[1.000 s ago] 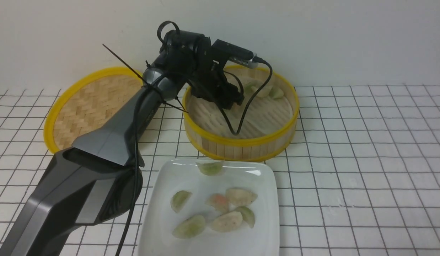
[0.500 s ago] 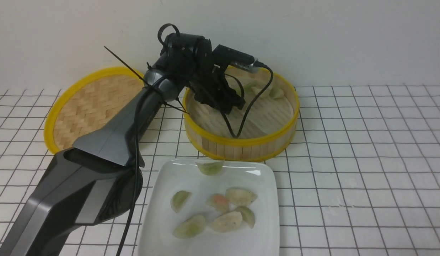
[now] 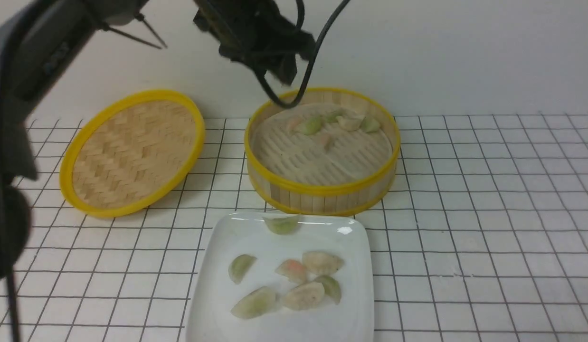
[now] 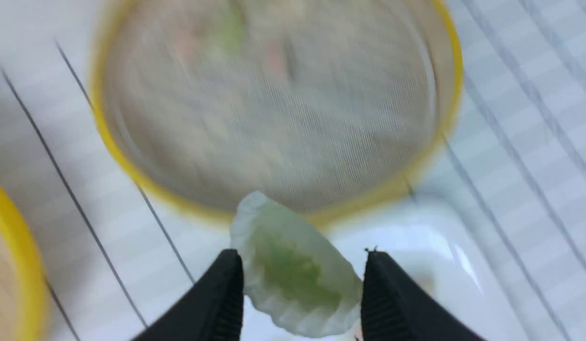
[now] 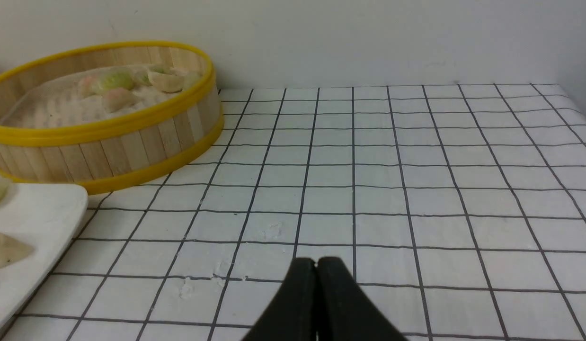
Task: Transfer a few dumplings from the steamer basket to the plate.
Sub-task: Use the left arm to put the dumpling into the plate, then use the left arm to grab a dumpling from the steamer
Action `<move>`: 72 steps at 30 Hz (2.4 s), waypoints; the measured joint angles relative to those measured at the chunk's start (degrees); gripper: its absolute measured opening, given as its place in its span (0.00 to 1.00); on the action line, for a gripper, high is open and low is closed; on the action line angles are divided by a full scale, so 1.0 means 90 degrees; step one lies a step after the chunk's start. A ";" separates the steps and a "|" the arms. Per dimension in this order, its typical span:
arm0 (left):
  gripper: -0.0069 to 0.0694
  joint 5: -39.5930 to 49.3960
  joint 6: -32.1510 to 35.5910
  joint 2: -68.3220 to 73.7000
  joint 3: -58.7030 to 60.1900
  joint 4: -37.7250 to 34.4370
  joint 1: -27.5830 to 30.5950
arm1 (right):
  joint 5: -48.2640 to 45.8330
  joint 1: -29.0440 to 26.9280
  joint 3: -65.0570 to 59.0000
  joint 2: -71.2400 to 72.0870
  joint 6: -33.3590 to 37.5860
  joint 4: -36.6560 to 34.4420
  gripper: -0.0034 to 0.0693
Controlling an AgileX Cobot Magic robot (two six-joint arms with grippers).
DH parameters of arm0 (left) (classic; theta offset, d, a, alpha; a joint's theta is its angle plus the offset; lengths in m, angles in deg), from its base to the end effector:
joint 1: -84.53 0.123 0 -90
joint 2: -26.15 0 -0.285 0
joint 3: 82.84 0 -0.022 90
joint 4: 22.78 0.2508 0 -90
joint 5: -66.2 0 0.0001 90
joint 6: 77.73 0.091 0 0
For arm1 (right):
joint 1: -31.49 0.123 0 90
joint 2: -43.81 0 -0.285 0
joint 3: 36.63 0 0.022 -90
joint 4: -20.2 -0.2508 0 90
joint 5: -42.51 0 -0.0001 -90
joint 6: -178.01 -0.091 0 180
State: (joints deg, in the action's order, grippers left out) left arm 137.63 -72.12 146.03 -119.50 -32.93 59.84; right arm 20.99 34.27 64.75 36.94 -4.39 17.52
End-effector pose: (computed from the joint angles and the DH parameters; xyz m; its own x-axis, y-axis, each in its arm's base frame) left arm 0.3817 -0.1922 0.3406 -0.7990 0.4118 -0.4383 0.5106 0.8495 -0.1328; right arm 0.0522 0.0041 0.1721 -0.2963 0.0710 -0.9524 -0.0397 0.9955 0.0866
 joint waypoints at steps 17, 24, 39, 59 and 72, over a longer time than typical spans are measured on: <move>0.71 -0.1147 0.0753 -0.0417 0.2857 -0.0045 -0.0469 | 0.0000 0.0000 0.0000 0.0000 0.0000 0.0000 0.03; 0.69 -0.2104 0.0442 -0.0263 0.2027 0.0415 -0.0280 | 0.0000 0.0000 0.0000 0.0000 0.0000 0.0000 0.03; 0.42 -0.2687 0.2103 0.3308 -0.2784 -0.0711 0.0722 | -0.0005 0.0000 0.0000 0.0000 0.0000 0.0000 0.03; 0.65 -0.3980 0.2738 0.4668 -0.2964 -0.1651 0.0757 | -0.0005 0.0000 0.0000 0.0000 0.0000 -0.0006 0.03; 0.25 -0.2714 0.2651 0.3877 -0.2983 -0.1173 0.0773 | -0.0005 0.0000 0.0000 0.0000 0.0000 -0.0006 0.03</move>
State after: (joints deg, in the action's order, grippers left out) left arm 113.20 -48.27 180.93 -146.35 -43.49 66.80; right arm 20.94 34.27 64.75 36.94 -4.39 17.47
